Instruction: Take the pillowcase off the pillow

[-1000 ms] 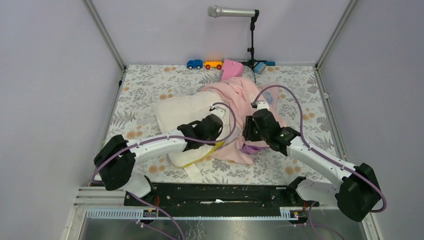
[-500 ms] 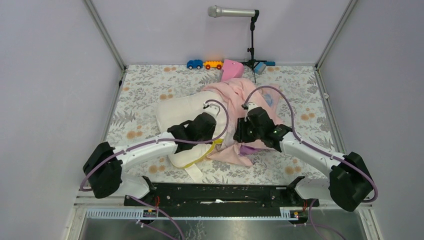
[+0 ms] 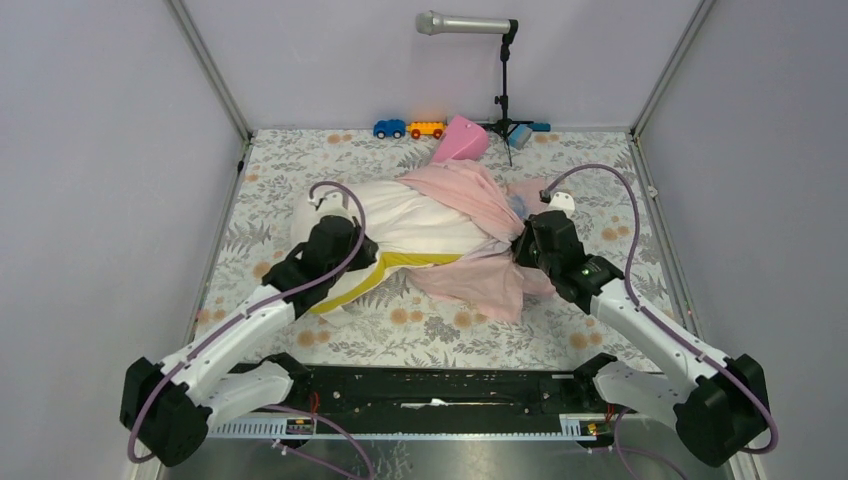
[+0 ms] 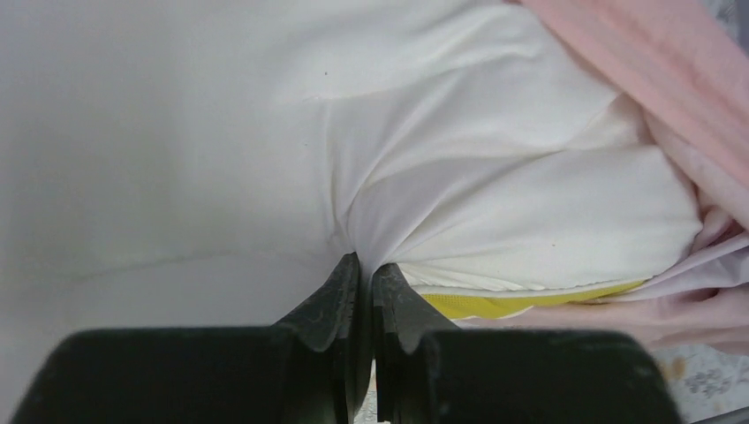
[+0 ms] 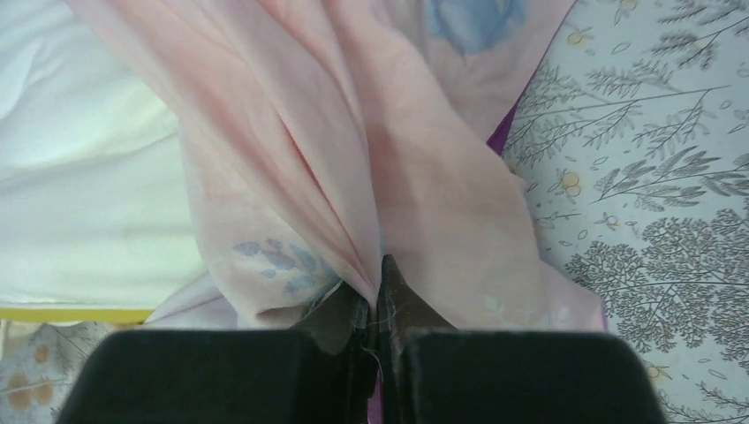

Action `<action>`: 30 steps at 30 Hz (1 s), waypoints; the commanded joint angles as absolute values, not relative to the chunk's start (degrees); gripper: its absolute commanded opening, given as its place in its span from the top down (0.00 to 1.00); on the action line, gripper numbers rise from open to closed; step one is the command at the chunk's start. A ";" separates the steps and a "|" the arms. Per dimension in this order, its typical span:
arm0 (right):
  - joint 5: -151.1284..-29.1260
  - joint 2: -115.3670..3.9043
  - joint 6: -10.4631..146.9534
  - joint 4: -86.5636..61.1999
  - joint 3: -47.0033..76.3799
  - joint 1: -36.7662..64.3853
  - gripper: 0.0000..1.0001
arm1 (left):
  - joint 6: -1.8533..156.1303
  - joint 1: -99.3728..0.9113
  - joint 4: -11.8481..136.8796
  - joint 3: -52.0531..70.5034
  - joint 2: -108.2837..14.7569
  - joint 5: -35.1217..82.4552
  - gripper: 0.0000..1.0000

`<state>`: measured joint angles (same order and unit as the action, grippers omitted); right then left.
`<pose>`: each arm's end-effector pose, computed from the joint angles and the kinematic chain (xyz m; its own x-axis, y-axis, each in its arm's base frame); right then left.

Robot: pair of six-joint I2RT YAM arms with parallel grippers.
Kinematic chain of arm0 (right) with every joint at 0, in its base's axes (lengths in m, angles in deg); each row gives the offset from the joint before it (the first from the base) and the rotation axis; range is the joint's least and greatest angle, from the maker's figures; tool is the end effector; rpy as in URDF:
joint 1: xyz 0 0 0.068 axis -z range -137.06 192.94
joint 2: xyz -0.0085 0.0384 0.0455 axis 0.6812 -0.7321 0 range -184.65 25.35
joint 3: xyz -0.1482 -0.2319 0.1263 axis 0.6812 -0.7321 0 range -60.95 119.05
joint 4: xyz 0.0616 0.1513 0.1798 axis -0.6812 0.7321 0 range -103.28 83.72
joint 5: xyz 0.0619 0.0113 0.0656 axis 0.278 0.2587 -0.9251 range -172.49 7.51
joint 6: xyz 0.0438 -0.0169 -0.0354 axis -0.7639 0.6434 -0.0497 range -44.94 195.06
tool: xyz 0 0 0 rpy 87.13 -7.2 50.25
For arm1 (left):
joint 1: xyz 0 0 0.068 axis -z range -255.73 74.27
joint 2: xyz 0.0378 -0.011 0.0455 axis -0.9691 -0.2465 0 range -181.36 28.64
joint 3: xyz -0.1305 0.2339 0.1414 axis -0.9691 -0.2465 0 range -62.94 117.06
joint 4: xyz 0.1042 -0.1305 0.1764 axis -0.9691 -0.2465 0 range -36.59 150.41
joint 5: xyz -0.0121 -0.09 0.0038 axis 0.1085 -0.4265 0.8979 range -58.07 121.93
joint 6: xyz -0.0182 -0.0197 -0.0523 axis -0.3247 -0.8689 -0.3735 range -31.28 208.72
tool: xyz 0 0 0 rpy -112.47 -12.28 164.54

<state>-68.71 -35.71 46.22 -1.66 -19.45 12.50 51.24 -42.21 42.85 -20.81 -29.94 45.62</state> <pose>0.1846 0.0967 0.2930 -0.5436 0.2240 -0.8089 -0.0618 0.9504 0.3048 0.1679 -0.0991 0.2945 -0.5970 -0.3137 -0.7383 0.0122 0.9167 -0.3994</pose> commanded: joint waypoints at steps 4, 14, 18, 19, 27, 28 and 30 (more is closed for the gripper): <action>-56.07 -29.92 47.93 2.16 -20.10 15.55 0.99 | 45.26 -45.57 40.37 -20.48 -21.75 60.27 1.00; -55.61 -29.93 41.11 3.37 -21.17 20.92 1.00 | 40.80 -46.55 36.34 -21.86 -13.04 68.66 1.00; -62.64 -31.44 43.27 1.94 -20.73 21.23 1.00 | 41.88 -46.90 36.91 -21.81 -14.07 67.45 1.00; -66.79 -31.95 45.12 0.51 -20.87 21.25 1.00 | 42.78 -46.90 37.36 -21.59 -14.76 66.51 1.00; -94.21 -37.52 50.13 -5.66 -20.64 21.23 0.89 | 56.35 -45.86 45.65 -16.59 -23.95 40.70 0.01; -95.53 -38.35 50.42 -5.57 -20.46 21.22 0.87 | 57.53 -44.50 47.47 -16.59 -24.10 38.75 0.01; -97.14 -39.76 51.13 -5.63 -20.38 21.23 0.76 | 59.53 -39.85 49.29 -15.90 -24.48 39.75 0.01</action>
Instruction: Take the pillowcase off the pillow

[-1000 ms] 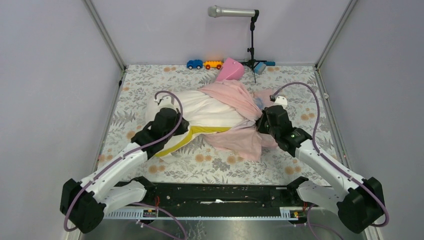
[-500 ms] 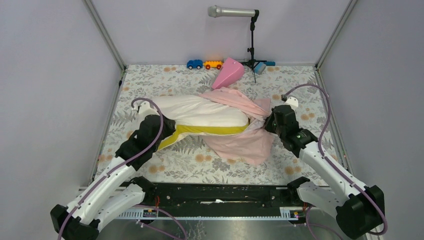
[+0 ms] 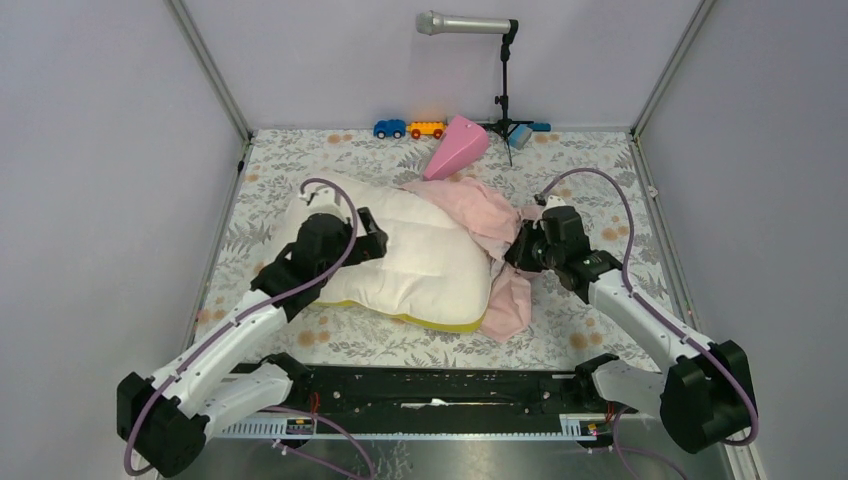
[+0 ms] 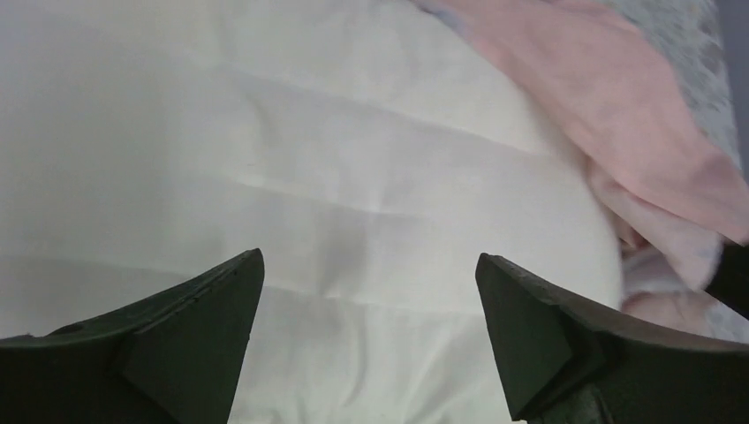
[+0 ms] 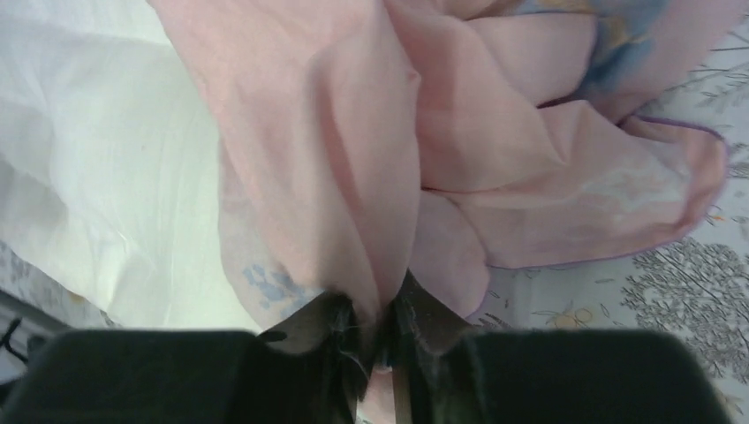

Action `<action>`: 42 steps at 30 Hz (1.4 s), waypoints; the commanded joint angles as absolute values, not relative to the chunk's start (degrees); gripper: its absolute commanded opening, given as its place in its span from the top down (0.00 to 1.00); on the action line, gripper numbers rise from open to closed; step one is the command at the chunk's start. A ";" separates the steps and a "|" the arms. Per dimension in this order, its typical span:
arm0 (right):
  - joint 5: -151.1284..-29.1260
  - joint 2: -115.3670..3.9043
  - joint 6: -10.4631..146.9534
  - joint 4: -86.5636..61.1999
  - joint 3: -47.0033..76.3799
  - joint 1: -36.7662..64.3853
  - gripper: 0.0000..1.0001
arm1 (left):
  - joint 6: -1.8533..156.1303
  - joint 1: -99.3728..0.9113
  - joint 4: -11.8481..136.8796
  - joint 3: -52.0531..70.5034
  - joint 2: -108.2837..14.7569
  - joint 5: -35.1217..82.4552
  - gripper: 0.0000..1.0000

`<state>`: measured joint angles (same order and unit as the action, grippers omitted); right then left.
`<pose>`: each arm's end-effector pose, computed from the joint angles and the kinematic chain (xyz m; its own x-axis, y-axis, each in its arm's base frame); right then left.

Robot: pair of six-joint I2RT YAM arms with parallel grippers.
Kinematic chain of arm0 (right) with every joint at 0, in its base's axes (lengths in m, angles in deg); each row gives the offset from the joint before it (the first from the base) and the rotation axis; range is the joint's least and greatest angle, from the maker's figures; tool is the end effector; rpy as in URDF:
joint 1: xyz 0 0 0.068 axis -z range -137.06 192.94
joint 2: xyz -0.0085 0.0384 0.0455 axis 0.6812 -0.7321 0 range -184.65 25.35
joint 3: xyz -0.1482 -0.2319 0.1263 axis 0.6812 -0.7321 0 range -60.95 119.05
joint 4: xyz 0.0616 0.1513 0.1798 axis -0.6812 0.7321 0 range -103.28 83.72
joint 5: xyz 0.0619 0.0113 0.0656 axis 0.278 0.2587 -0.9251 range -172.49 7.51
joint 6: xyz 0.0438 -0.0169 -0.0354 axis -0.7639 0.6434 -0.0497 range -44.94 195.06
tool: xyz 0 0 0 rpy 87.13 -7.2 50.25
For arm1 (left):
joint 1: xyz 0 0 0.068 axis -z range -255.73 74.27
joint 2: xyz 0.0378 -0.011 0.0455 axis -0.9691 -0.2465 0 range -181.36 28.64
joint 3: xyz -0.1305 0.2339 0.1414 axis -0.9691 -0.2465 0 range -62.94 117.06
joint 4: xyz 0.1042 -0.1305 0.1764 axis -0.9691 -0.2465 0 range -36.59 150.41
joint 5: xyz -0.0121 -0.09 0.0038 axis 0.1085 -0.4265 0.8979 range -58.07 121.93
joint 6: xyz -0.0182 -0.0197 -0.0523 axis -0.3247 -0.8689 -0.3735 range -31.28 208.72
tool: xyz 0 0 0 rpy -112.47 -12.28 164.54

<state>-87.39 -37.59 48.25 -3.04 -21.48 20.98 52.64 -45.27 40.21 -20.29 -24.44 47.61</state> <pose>0.1962 0.0830 0.2769 -0.6571 0.2197 -0.7211 -0.1592 0.8946 0.4176 0.1558 -0.0782 0.3090 -0.5243 -0.3495 -0.7765 -0.0262 0.9181 -0.3955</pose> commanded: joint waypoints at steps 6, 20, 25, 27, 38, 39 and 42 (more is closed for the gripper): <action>-90.08 -40.11 50.58 -4.43 -20.56 21.23 0.03 | 65.30 -23.69 43.25 -5.41 -36.71 49.27 0.01; -90.55 -41.45 48.61 -8.61 -23.12 21.17 0.08 | 66.18 -11.56 44.62 1.26 -62.15 46.18 0.01; -88.73 -43.08 48.08 -10.38 -24.02 21.23 0.11 | 61.28 -13.06 39.79 0.88 -65.47 54.82 0.14; -88.21 -45.07 47.21 -11.81 -24.09 21.22 0.13 | 58.84 -15.03 40.80 -3.12 -61.81 57.35 0.32; -66.28 -45.75 36.85 -14.98 -23.22 21.44 0.80 | 49.68 -28.46 46.65 -24.31 -25.88 63.96 1.00; -62.67 -45.27 36.29 -13.87 -22.13 21.54 0.81 | 48.46 -30.51 45.78 -25.11 -22.93 64.08 1.00; -54.26 -44.03 35.10 -9.90 -18.39 22.24 0.86 | 46.30 -38.64 44.60 -26.65 -15.43 60.51 1.00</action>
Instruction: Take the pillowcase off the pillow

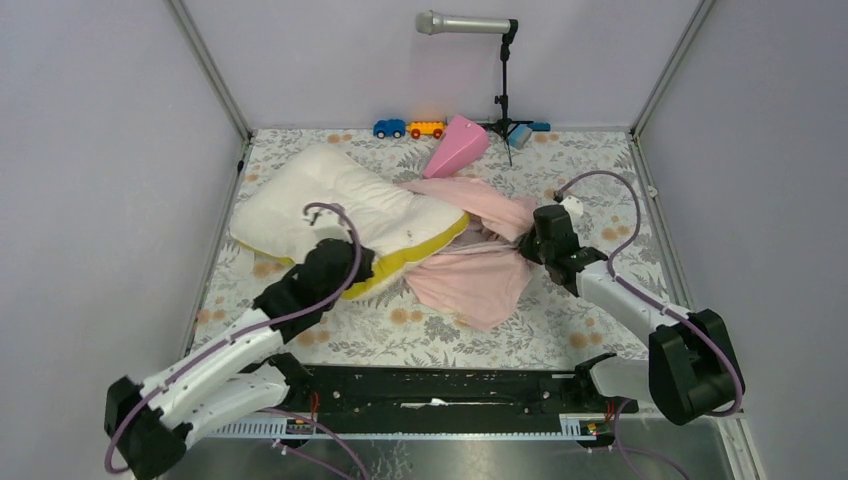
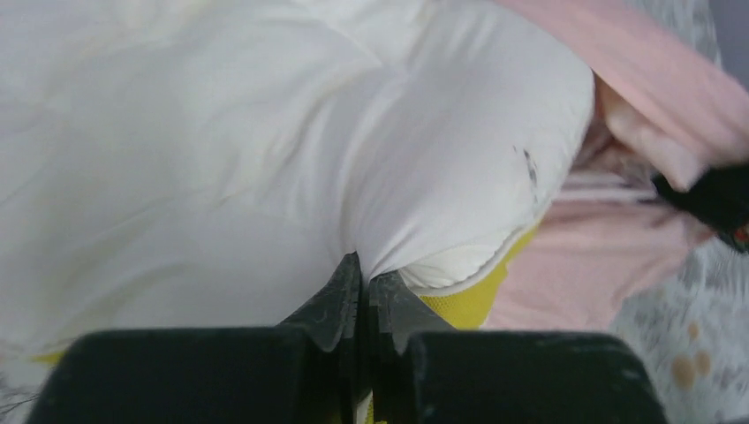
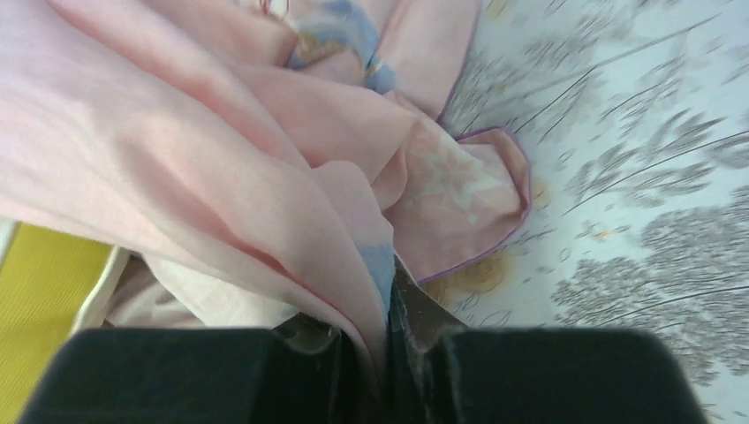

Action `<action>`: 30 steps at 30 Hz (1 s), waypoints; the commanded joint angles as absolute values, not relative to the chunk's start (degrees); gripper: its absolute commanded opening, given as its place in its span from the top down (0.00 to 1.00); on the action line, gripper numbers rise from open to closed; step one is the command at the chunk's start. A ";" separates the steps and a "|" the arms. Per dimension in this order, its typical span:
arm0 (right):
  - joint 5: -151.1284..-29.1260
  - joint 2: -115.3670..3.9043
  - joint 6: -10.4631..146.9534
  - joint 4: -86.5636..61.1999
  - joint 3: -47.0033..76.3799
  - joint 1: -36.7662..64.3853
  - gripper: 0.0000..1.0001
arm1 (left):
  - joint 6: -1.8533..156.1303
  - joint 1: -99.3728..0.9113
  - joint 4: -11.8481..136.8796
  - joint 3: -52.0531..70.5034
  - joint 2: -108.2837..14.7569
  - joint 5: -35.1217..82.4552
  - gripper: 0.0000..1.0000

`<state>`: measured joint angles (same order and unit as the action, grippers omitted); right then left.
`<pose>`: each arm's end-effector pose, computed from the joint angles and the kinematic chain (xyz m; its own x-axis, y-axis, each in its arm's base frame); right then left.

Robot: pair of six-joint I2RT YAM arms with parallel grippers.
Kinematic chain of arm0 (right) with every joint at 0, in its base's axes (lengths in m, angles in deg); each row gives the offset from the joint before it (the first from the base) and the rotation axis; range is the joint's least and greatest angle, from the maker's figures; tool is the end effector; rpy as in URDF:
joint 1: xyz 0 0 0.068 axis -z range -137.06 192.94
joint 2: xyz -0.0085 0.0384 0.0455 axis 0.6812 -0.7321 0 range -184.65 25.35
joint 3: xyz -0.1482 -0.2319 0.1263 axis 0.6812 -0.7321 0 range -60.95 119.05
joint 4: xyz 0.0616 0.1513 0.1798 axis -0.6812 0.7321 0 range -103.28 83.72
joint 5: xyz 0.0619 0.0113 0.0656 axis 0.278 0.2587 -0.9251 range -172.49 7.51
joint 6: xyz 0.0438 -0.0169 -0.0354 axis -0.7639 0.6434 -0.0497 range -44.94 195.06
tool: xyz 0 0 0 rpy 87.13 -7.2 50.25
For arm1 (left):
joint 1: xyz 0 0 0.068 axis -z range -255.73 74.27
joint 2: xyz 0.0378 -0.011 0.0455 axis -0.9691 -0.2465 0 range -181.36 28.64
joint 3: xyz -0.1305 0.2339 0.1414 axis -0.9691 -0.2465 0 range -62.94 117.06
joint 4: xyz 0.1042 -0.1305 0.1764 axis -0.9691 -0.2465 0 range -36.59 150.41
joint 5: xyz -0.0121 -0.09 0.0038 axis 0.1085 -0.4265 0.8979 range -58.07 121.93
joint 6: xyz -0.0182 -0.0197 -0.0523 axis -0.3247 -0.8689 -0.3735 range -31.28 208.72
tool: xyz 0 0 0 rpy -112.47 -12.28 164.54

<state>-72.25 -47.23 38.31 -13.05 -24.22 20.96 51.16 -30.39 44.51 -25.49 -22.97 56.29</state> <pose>0.2281 0.0839 0.2434 -0.5782 0.4017 -0.7102 0.1384 0.9061 0.3998 0.1301 -0.1067 0.2913 -0.5211 -0.2627 -0.8120 0.1001 0.9260 -0.3639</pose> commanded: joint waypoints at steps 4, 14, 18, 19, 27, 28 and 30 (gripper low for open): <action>-46.72 -41.51 34.09 -7.86 -13.80 23.63 0.89 | 43.48 -45.59 41.90 -25.67 -12.04 58.76 1.00; -43.09 -40.38 39.46 -5.75 3.11 31.34 0.91 | 43.29 -62.37 42.18 -19.43 -20.76 40.52 1.00; -43.72 -41.24 43.55 -7.10 9.97 31.75 0.91 | 43.44 -67.76 44.07 -17.62 -25.06 32.87 1.00; -44.33 -41.92 44.68 -7.17 11.82 31.69 0.91 | 43.64 -68.60 44.18 -16.70 -26.04 32.28 1.00; -51.22 -47.58 49.31 -6.10 25.44 31.78 0.91 | 43.76 -68.87 47.68 -13.17 -31.16 32.19 1.00; -52.76 -48.20 49.40 -6.12 26.37 31.77 0.91 | 43.54 -68.87 48.40 -12.67 -32.01 32.19 1.00; -55.90 -49.62 49.48 -6.10 27.84 31.76 0.91 | 42.81 -68.88 49.65 -11.32 -34.09 30.98 1.00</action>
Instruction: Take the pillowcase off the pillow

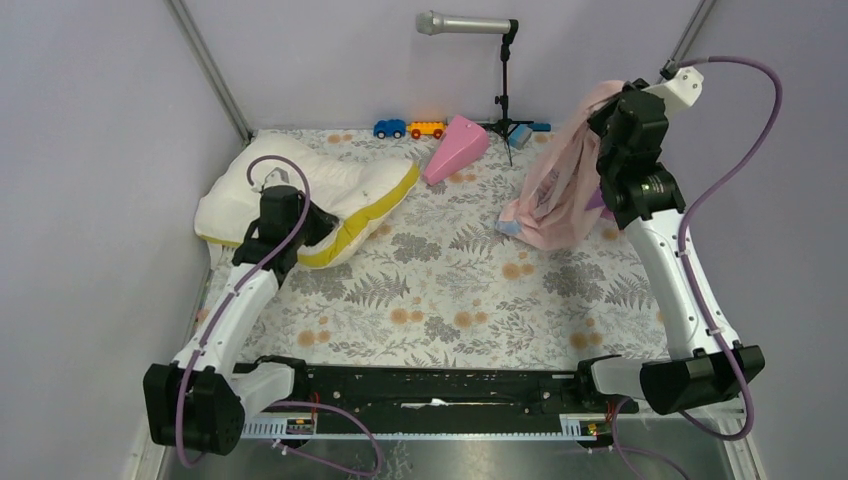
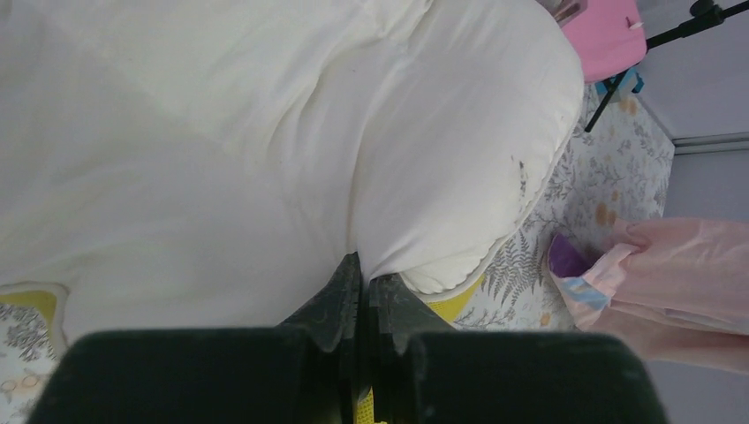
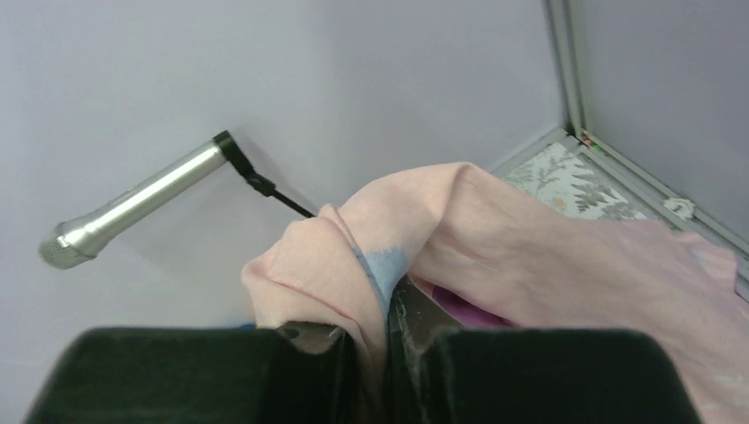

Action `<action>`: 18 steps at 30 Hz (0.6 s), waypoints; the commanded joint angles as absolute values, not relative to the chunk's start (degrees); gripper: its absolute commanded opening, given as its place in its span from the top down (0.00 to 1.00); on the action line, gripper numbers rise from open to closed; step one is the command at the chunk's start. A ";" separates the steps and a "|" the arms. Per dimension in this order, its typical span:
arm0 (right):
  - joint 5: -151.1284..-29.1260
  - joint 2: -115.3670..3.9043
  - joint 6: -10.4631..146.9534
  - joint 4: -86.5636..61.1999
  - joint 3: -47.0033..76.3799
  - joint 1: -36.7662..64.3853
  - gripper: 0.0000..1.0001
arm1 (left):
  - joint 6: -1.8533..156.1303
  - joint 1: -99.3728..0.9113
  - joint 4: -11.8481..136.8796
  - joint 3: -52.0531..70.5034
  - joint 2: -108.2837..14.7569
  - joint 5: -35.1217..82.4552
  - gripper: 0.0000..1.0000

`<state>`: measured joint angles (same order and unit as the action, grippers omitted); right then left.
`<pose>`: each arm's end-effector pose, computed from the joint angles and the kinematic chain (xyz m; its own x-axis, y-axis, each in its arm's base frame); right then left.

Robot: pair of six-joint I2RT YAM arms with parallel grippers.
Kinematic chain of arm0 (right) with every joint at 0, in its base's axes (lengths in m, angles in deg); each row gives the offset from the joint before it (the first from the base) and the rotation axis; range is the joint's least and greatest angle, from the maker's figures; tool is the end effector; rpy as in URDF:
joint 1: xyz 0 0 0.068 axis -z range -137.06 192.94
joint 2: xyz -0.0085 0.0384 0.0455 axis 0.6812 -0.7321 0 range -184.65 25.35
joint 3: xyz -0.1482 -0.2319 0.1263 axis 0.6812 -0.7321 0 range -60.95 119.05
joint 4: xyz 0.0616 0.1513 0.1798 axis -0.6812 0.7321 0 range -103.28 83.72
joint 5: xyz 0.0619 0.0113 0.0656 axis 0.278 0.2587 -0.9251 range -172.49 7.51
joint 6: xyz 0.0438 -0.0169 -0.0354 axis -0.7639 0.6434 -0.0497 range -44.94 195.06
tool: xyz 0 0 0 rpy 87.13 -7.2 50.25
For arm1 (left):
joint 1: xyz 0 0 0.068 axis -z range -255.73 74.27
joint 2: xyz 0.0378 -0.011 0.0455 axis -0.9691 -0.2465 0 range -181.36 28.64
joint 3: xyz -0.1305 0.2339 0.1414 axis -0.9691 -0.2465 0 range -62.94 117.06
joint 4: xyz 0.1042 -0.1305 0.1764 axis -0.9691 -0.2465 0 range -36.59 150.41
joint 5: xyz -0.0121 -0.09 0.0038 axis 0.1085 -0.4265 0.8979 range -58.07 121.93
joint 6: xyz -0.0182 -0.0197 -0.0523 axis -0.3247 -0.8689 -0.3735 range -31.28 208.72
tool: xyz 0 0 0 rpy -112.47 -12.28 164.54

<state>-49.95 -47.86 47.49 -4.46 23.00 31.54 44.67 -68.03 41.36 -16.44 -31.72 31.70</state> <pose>0.2541 0.0279 0.5004 0.1960 0.4376 -0.8776 0.3042 0.8237 0.4786 0.2030 -0.0276 0.3108 -0.4824 -0.6364 -0.6018 -0.2756 0.7625 -0.5853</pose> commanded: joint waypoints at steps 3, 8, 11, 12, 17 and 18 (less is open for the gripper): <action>-63.27 -52.34 50.76 -5.97 28.04 31.77 0.74 | 41.39 -68.88 51.99 -8.14 -38.36 29.17 1.00; -80.41 -57.27 53.22 -4.22 26.21 31.77 0.01 | 38.37 -68.15 57.28 -1.76 -47.16 28.40 1.00; -80.99 -56.97 52.09 -4.18 22.91 31.72 0.00 | 38.67 -65.59 59.56 3.03 -53.81 31.12 1.00; -80.72 -56.27 52.06 -4.50 21.66 31.77 0.00 | 39.35 -64.97 59.96 5.50 -56.20 31.19 1.00; -80.23 -53.80 52.98 -4.03 18.65 31.73 0.00 | 42.66 -63.01 57.19 21.76 -67.60 27.91 1.00; -80.13 -53.36 53.03 -3.88 18.22 31.70 0.00 | 43.62 -62.66 55.98 25.19 -69.60 27.26 1.00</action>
<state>-78.17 -57.67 51.55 -2.80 18.95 31.69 41.43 -63.96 50.96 11.84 -65.48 29.99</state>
